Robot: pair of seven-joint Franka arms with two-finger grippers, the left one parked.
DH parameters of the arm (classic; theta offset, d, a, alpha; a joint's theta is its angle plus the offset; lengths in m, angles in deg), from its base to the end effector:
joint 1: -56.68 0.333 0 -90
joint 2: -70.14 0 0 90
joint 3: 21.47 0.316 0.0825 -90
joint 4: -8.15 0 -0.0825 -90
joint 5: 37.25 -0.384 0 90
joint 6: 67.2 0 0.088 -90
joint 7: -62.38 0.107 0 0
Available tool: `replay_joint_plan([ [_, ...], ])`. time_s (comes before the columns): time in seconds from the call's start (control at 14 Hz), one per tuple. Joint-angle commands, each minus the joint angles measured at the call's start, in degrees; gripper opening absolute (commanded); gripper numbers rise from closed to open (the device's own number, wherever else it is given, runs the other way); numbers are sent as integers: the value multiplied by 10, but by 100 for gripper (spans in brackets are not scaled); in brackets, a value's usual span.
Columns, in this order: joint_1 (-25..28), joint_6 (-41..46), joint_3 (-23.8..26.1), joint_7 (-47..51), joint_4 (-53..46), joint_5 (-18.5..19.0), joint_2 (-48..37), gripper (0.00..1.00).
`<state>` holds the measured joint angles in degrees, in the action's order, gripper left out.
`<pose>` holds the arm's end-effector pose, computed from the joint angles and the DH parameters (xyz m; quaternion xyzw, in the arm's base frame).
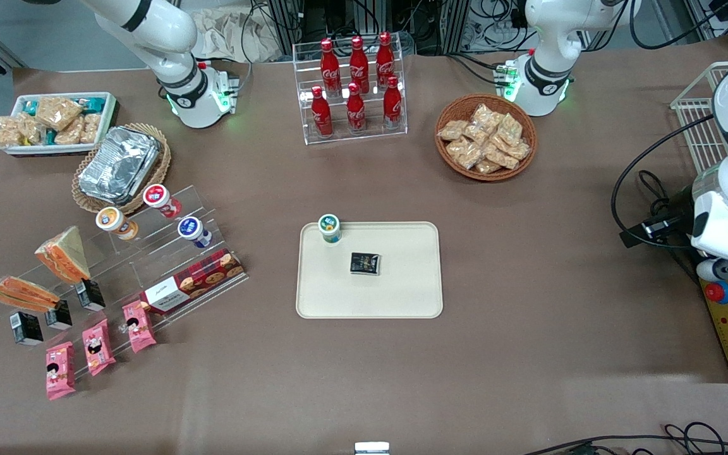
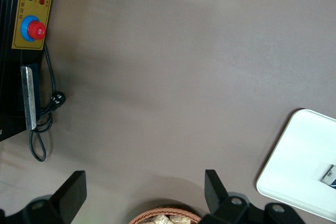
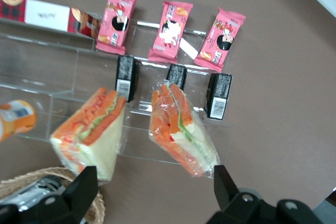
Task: Place sandwich on tray
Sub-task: 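Lower the open right gripper toward the upright wrapped triangle sandwich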
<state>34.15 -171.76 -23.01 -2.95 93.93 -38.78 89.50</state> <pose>0.6060 -0.2658 0.4753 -0.9368 -0.3498 -0.0024 0.0095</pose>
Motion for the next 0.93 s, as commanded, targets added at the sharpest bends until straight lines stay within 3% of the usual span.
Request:
replay_joint_plan([
  [0.0,-1,-13,7,-10,-8,28,15,98],
  [0.86,11,-83,11,-50,-8,29,72,98],
])
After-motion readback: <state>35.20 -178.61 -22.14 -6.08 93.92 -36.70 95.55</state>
